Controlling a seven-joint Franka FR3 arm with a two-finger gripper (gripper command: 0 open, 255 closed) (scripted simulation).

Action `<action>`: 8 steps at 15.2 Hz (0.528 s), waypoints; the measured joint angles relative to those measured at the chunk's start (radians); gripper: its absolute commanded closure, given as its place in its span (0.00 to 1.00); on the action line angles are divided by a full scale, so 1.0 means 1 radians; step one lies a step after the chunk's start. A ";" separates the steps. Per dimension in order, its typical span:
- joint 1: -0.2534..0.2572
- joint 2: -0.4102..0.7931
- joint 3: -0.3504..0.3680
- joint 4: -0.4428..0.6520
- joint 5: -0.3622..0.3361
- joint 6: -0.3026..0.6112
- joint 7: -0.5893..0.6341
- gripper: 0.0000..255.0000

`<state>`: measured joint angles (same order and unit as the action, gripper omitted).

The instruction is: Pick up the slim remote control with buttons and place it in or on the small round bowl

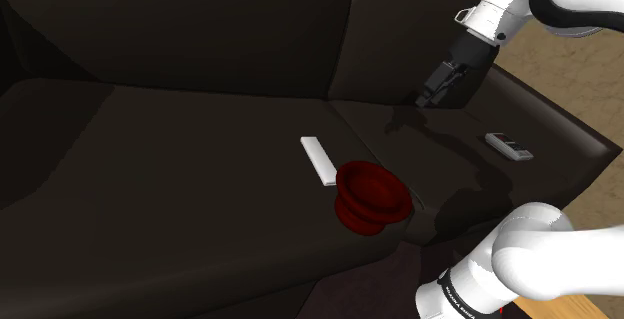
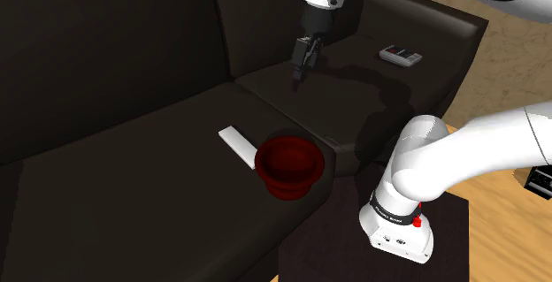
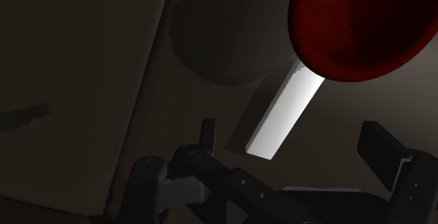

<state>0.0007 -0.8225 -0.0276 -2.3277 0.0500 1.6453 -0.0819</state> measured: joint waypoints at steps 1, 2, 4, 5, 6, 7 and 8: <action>0.000 0.000 0.000 0.000 0.000 0.000 0.000 0.00; 0.000 0.012 0.006 -0.006 0.002 0.014 0.008 0.00; 0.000 0.046 0.024 -0.024 0.008 0.058 0.031 0.00; 0.000 0.063 0.036 -0.034 0.011 0.081 0.046 0.00; 0.000 0.083 0.046 -0.050 0.013 0.111 0.059 0.00; 0.000 0.114 0.060 -0.055 0.017 0.143 0.077 0.00; 0.001 0.139 0.072 -0.061 0.020 0.169 0.093 0.00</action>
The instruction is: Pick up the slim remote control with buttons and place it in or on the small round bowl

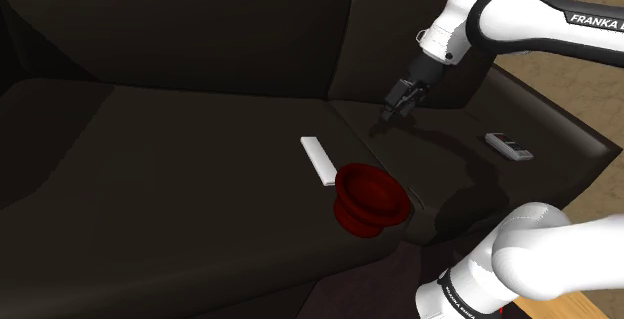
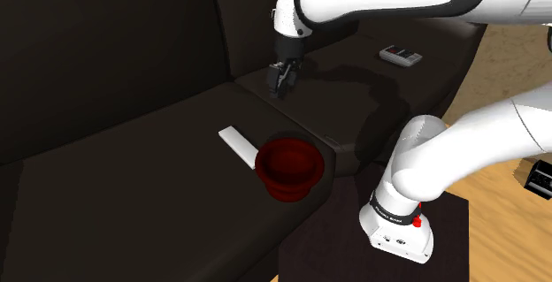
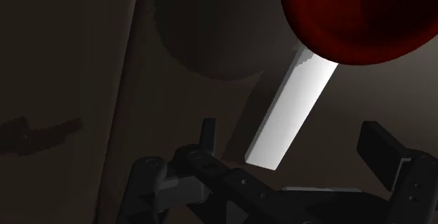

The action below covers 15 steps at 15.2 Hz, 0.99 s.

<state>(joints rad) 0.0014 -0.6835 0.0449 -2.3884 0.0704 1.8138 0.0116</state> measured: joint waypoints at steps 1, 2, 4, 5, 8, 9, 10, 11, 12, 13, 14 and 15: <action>0.000 0.032 0.012 0.004 0.002 0.023 0.017 0.00; -0.001 0.057 0.021 -0.001 0.003 0.047 0.030 0.00; 0.000 0.120 0.050 -0.007 0.008 0.106 0.069 0.00; -0.001 0.147 0.060 -0.013 0.007 0.134 0.084 0.00; -0.006 0.252 0.090 0.009 0.001 0.201 0.133 0.00; -0.005 0.290 0.104 0.014 -0.001 0.228 0.155 0.00; -0.007 0.325 0.112 0.021 -0.005 0.250 0.171 0.00; -0.008 0.358 0.122 0.028 -0.010 0.270 0.191 0.00; -0.011 0.398 0.129 0.038 -0.017 0.293 0.206 0.00; -0.011 0.442 0.140 0.052 -0.025 0.318 0.229 0.00; -0.012 0.482 0.148 0.065 -0.033 0.338 0.250 0.00; -0.015 0.518 0.153 0.079 -0.043 0.353 0.267 0.00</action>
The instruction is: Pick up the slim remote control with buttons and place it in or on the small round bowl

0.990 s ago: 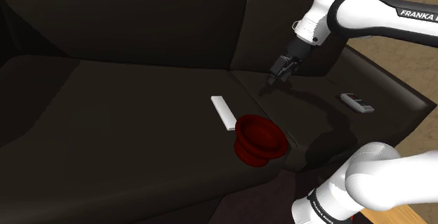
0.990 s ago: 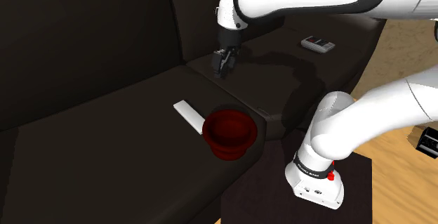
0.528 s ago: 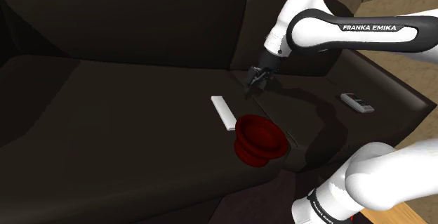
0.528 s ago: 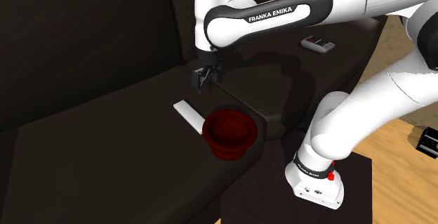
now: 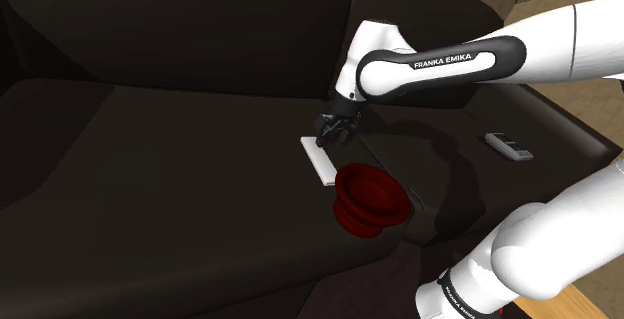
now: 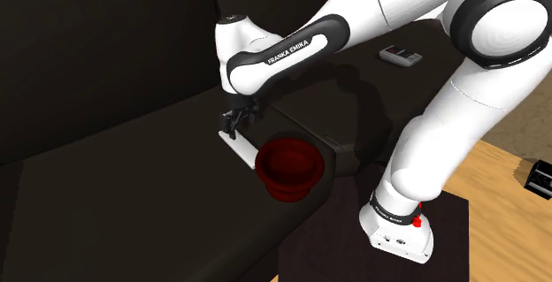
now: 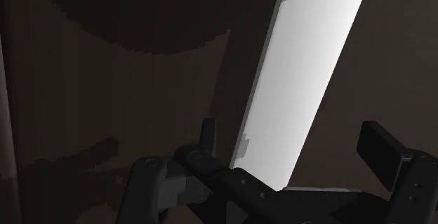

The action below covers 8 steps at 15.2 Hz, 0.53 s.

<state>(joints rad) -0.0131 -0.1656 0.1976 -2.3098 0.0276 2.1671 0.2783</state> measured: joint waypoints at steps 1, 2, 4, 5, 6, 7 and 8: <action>0.000 0.043 0.007 0.014 -0.011 0.023 0.021 0.00; 0.000 0.065 0.010 0.022 -0.017 0.031 0.034 0.00; 0.000 0.091 0.013 0.022 -0.024 0.055 0.046 0.00; 0.001 0.097 0.014 0.014 -0.026 0.068 0.049 0.00; 0.000 0.107 0.014 0.012 -0.028 0.079 0.051 0.00; 0.000 0.114 0.014 0.007 -0.031 0.092 0.053 0.00; 0.000 0.123 0.015 -0.001 -0.033 0.108 0.055 0.00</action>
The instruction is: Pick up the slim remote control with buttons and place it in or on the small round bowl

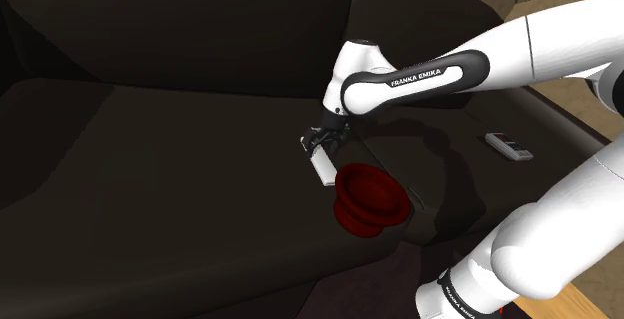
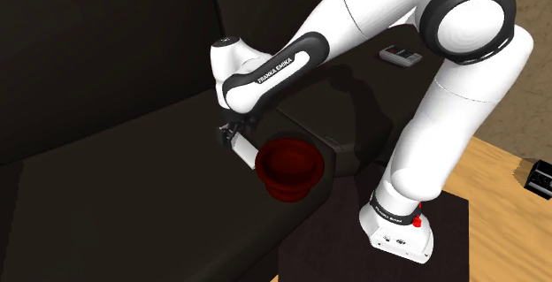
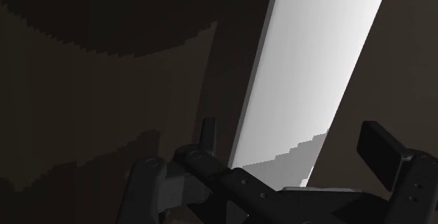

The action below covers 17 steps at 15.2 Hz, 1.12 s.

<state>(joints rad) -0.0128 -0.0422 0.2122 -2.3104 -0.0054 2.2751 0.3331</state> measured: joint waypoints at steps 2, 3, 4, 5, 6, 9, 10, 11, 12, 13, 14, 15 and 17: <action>0.000 0.017 0.001 -0.008 -0.005 0.025 0.005 0.00; 0.001 0.020 0.001 -0.010 -0.006 0.030 0.006 0.00; 0.000 0.021 0.001 -0.012 -0.006 0.032 0.006 0.00; 0.000 0.021 0.001 -0.012 -0.006 0.033 0.006 0.00; 0.000 0.021 0.001 -0.013 -0.006 0.034 0.006 0.00; 0.000 0.021 0.001 -0.013 -0.006 0.034 0.006 1.00; 0.000 0.021 0.001 -0.013 -0.006 0.034 0.006 1.00; 0.000 0.021 0.001 -0.013 -0.006 0.034 0.006 1.00; 0.000 0.021 0.001 -0.013 -0.006 0.034 0.006 1.00; 0.000 0.021 0.001 -0.013 -0.006 0.034 0.006 1.00; 0.000 0.021 0.001 -0.013 -0.006 0.035 0.006 1.00; 0.000 0.021 0.001 -0.013 -0.006 0.035 0.006 1.00; 0.000 0.021 0.001 -0.013 -0.006 0.035 0.006 1.00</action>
<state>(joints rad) -0.0125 -0.0216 0.2130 -2.3234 -0.0113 2.3097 0.3394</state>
